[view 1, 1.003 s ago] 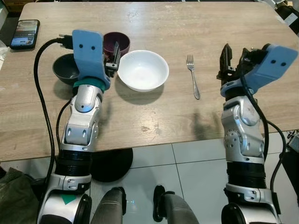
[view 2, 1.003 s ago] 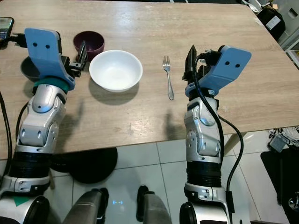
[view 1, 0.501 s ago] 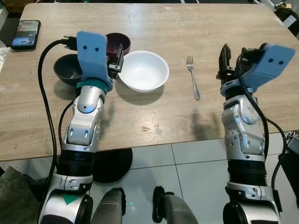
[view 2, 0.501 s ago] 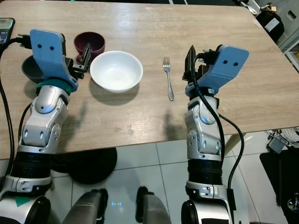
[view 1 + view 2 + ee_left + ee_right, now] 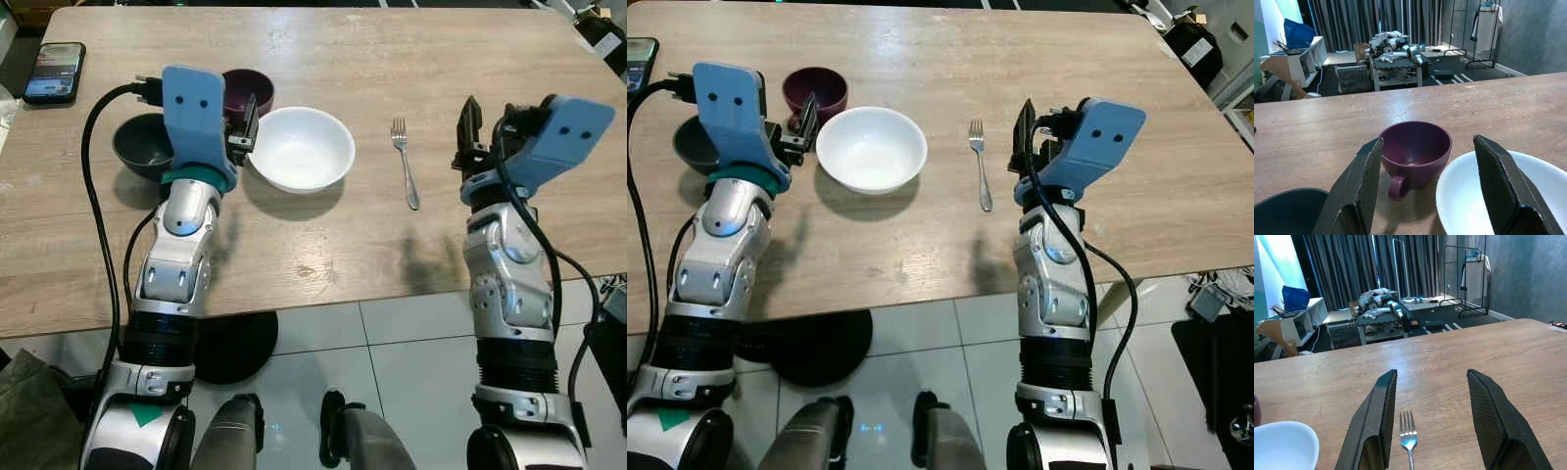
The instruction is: Setting the table
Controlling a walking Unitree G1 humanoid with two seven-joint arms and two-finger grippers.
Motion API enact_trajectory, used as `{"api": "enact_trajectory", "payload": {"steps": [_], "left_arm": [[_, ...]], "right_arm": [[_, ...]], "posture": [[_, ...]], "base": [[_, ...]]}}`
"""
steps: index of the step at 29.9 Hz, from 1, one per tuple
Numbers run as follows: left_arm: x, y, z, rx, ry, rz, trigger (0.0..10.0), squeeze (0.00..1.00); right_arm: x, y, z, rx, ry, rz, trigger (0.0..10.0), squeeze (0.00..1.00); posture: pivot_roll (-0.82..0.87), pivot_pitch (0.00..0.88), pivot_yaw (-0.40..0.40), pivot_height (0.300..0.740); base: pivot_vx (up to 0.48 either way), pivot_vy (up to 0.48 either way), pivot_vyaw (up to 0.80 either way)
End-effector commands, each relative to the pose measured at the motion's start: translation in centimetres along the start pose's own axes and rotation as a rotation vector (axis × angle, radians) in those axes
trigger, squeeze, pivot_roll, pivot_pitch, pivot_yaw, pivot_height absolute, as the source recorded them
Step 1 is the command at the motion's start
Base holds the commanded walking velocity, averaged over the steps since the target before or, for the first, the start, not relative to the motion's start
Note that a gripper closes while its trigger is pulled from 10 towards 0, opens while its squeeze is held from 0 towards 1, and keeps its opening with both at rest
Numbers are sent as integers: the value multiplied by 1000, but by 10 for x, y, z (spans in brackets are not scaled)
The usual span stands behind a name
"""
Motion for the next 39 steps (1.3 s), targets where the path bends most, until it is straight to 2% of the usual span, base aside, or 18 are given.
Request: {"api": "enact_trajectory", "payload": {"steps": [1,15,39], "left_arm": [[-2,0,1,-1,-10,-6,10000,0],[-2,-1,0,5,-13,-10,10000,0],[-2,-1,1,3,-7,-7,10000,0]], "right_arm": [[-2,2,2,-7,4,-6,10000,0],[-4,0,3,-15,6,-13,10000,0],[-4,1,3,-6,13,-16,10000,0]], "posture": [[143,107,-8,740],[148,105,-4,740],[145,102,-8,740]], "base": [[0,0,0],[0,0,0],[-438,0,0]]}}
Point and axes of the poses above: a point about 5 cm out from each wrist's last joint towards the gripper, its own y axis pointing back from the gripper into the wrist, its own x axis along the axis of the wrist's last joint, z = x × y, the point moved 1 cm from there along -y, pointing out of the wrist towards the gripper, and after that the axes turned 4 degrees about -y, right-handed, at the moved point
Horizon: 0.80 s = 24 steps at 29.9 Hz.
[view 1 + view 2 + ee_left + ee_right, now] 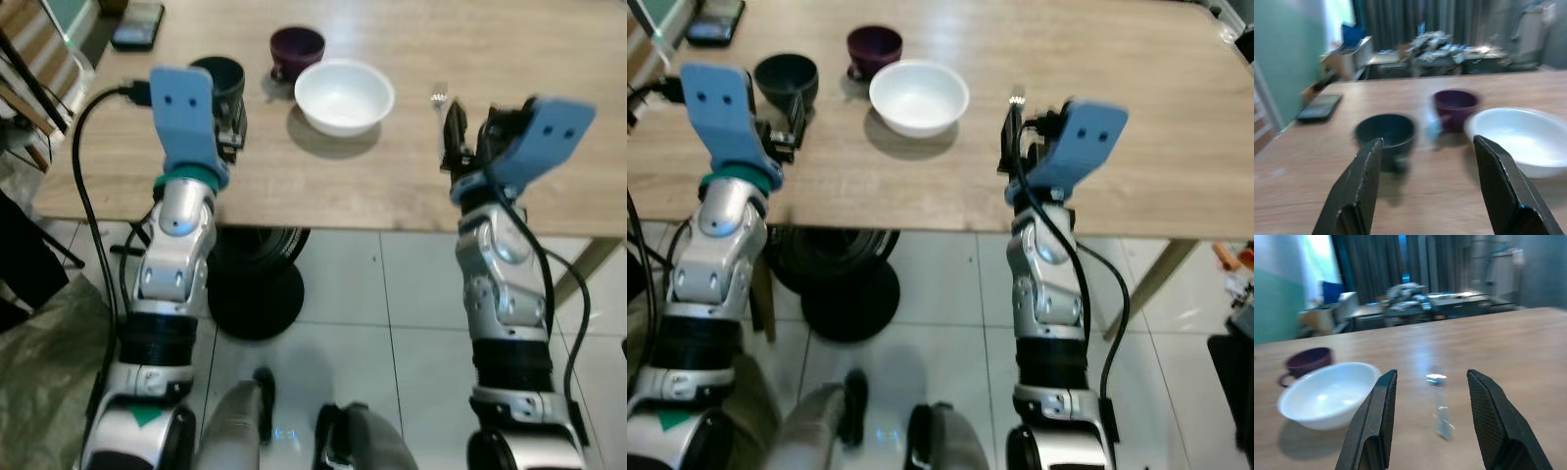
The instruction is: Setting the table
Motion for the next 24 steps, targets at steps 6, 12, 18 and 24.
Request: {"api": "enact_trajectory", "payload": {"steps": [6,12,18,24], "left_arm": [[-8,3,-3,7,-12,-29,10000,0],[-8,2,-2,5,-9,-27,10000,0],[-8,2,-1,3,-7,-25,10000,0],[-8,1,-1,3,-5,-25,10000,0]], "right_arm": [[-3,2,-1,2,-1,-5,10000,0],[-2,2,-1,3,1,-3,10000,0],[-2,2,-1,2,2,-3,10000,0],[-2,2,-1,2,2,-4,10000,0]], "posture": [[143,97,-8,740],[140,93,-8,740],[138,93,-9,740],[138,95,-8,740]], "base": [[-452,0,0],[-448,0,0],[-436,0,0],[-340,0,0]]}}
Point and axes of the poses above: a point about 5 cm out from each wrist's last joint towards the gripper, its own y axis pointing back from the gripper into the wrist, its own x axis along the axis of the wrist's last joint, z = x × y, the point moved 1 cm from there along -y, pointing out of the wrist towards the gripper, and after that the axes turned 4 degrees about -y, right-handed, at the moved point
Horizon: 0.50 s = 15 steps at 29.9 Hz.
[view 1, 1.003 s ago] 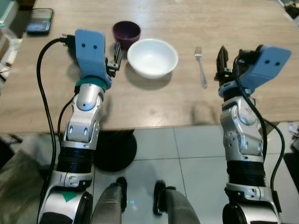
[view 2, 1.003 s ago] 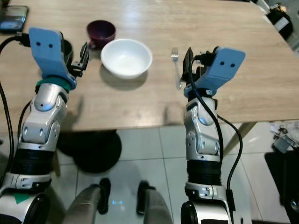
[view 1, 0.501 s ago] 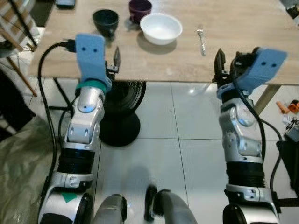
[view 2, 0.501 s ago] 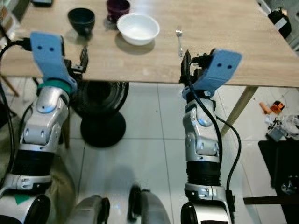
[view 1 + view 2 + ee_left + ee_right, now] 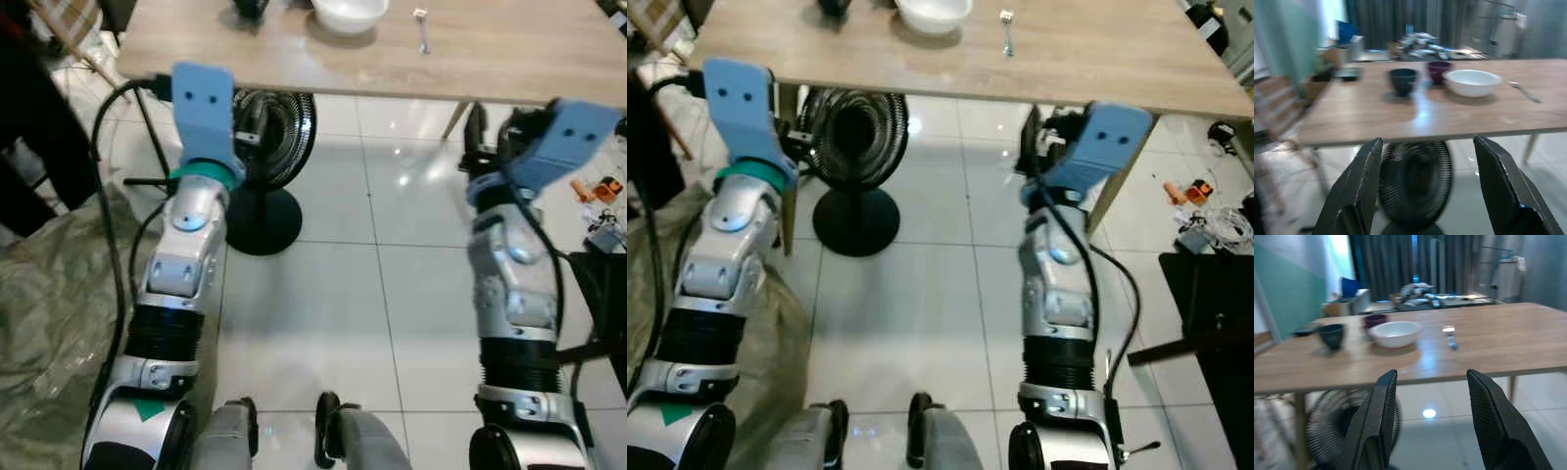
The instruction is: Setting the table
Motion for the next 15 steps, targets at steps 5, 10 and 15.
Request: {"api": "enact_trajectory", "payload": {"steps": [5,10,15], "left_arm": [[-3,1,3,-9,2,-10,10000,0],[-3,1,4,-9,4,-10,10000,0],[-3,0,4,-7,8,-11,10000,0]], "right_arm": [[0,2,7,-23,6,-1,10000,0],[0,2,7,-24,3,-1,10000,0],[-1,2,7,-27,-14,-9,10000,0]], "posture": [[137,94,-4,740],[137,94,-3,740],[136,93,-2,740]], "base": [[0,0,0],[0,0,0],[0,0,-160]]}}
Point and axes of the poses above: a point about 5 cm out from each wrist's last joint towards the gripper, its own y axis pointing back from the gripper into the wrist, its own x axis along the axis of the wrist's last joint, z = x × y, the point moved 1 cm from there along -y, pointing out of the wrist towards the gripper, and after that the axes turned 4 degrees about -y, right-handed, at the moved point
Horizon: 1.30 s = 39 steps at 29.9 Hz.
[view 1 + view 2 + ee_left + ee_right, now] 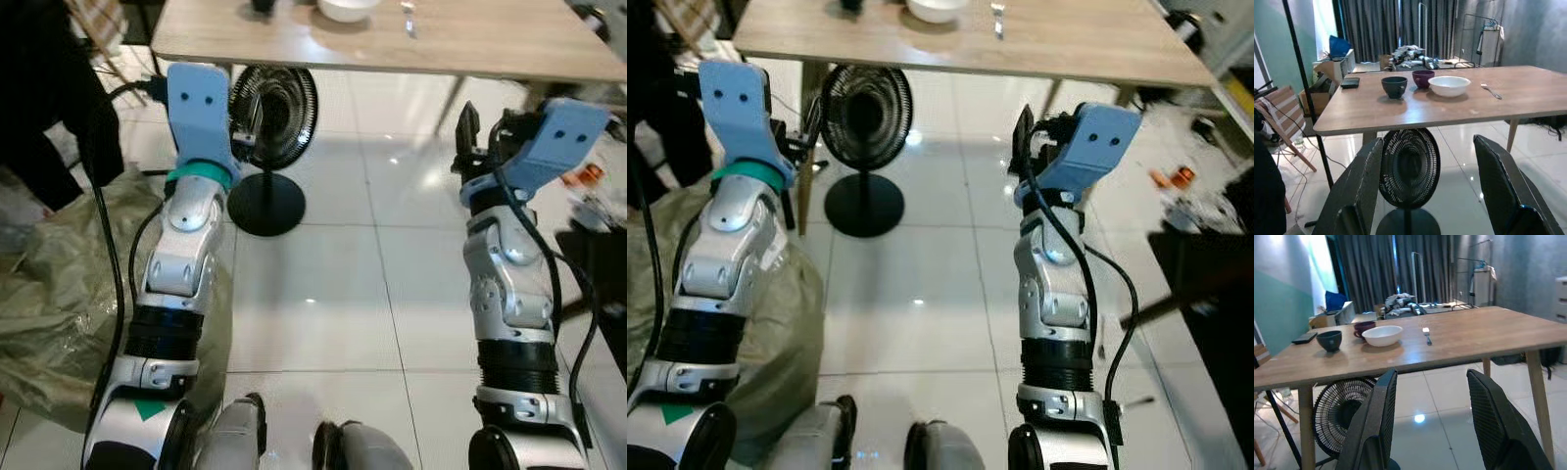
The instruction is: Setting the table
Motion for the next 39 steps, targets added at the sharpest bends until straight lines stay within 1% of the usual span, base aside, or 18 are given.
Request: {"api": "enact_trajectory", "payload": {"steps": [1,25,35,39], "left_arm": [[-4,1,1,-1,0,-18,10000,0],[-6,2,3,-4,8,-27,10000,0],[-8,3,5,-17,5,-41,10000,0],[-11,4,7,-45,-7,-61,10000,0]], "right_arm": [[-1,0,2,-8,-10,-7,10000,0],[0,1,3,-6,-16,-13,10000,0],[-1,1,3,-11,-20,-19,10000,0],[-2,2,4,-15,-21,-22,10000,0]], "posture": [[136,93,-2,740],[132,101,-7,740],[132,105,-6,740],[134,109,-7,740]], "base": [[0,0,-800],[0,0,-800],[0,0,-800],[0,0,-800]]}}
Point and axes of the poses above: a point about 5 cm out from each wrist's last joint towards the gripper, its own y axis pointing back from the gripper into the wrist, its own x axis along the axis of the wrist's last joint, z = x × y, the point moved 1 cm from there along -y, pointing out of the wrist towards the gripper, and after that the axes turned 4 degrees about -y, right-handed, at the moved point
